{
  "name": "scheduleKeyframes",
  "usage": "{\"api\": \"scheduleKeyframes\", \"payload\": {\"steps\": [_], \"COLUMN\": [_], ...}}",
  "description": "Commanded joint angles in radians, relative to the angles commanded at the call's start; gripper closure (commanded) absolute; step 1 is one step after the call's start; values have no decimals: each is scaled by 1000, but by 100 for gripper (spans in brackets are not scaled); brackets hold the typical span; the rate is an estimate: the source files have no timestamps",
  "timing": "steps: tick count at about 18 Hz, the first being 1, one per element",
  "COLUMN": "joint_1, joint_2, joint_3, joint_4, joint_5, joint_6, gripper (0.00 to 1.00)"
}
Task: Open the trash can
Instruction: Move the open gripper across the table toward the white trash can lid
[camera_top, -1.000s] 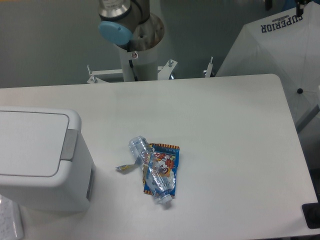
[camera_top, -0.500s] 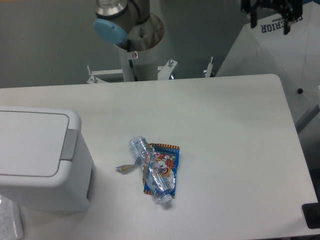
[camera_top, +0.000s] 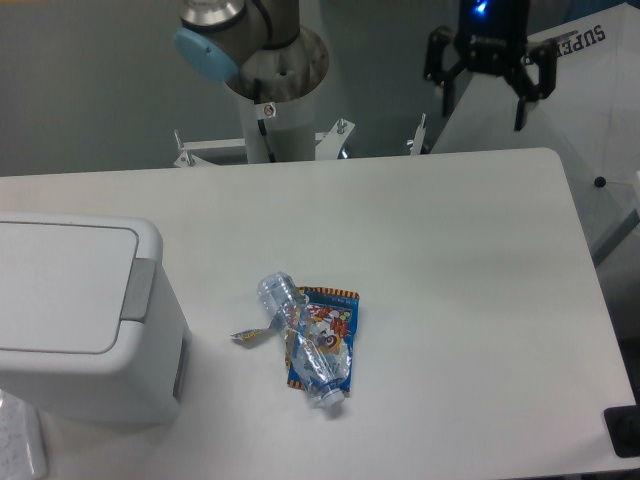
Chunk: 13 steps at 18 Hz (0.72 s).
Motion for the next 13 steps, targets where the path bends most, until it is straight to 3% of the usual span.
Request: {"api": "scheduleKeyframes", "payload": {"steps": [8, 10, 13], "joint_1": [-179, -193, -265], "joint_2": [-63, -65, -81], "joint_3": [61, 63, 65], "joint_4": [14, 23, 90], "joint_5": [6, -2, -20], "joint_6": [-423, -489, -650], "gripper": [0, 0, 0]}}
